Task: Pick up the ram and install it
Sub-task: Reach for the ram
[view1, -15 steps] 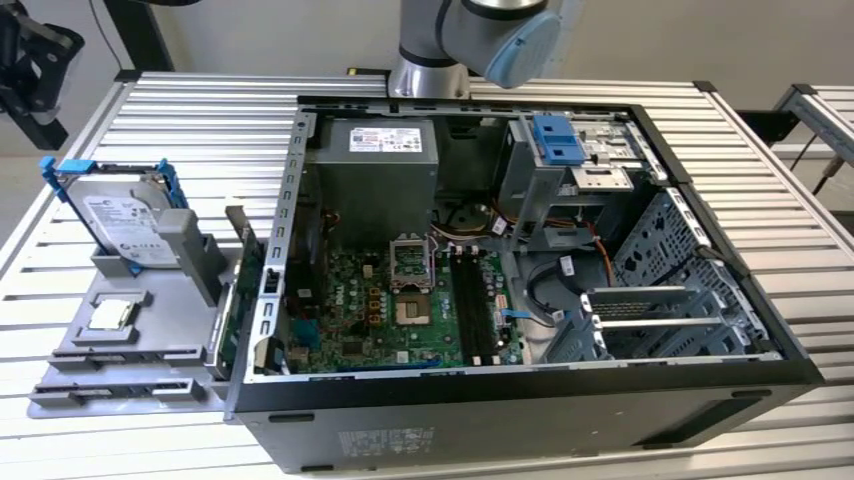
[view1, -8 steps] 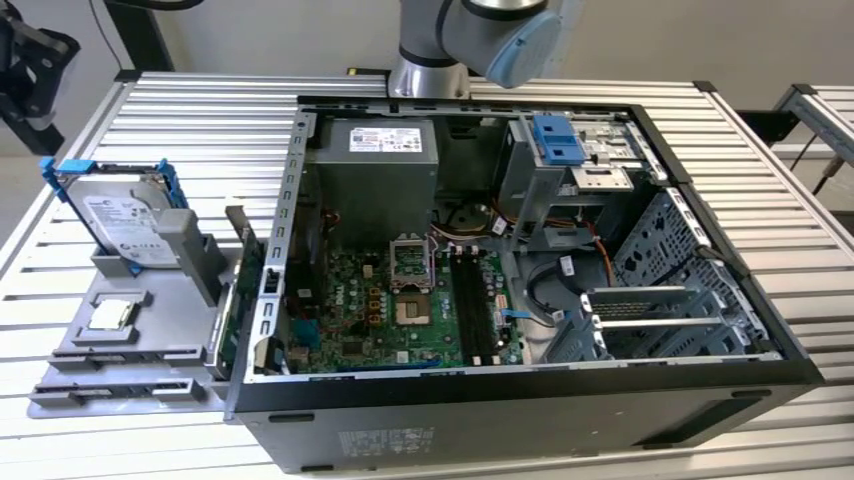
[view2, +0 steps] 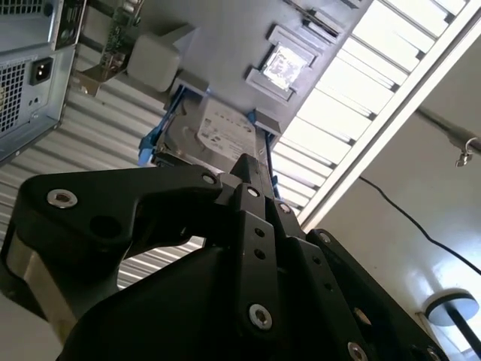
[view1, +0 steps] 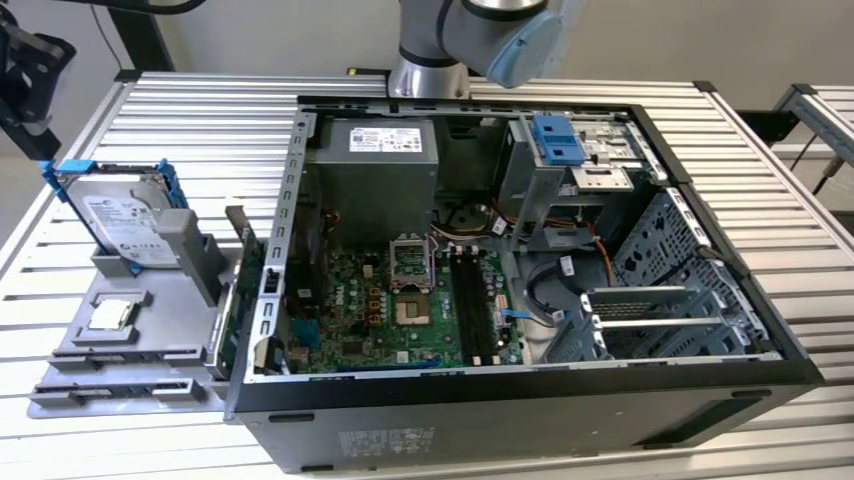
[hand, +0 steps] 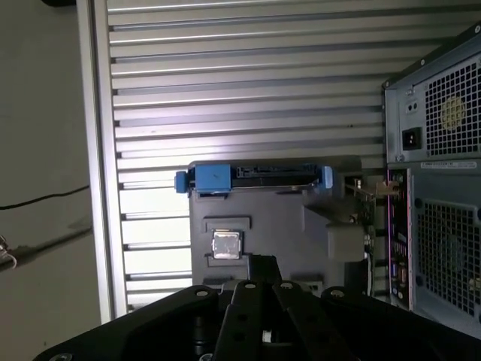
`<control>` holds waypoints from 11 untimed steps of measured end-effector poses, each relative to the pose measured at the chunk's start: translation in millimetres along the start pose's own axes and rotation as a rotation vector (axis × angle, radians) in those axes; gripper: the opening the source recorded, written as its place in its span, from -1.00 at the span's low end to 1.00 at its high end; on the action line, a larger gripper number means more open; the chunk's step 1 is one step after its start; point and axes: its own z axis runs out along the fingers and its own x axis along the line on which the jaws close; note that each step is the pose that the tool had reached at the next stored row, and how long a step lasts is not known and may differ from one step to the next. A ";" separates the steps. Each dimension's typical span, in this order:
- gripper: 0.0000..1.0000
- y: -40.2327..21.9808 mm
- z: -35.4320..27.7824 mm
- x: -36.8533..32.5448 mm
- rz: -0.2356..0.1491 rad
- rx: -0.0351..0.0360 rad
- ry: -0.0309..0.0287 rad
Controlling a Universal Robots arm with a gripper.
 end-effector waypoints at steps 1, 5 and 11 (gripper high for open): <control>-1.00 -0.6 0.0 0.1 0.000 0.0000 0.0000; -1.00 -3.1 0.0 0.3 0.000 0.0000 0.0000; -1.00 -7.0 0.0 0.6 0.000 0.0000 0.0000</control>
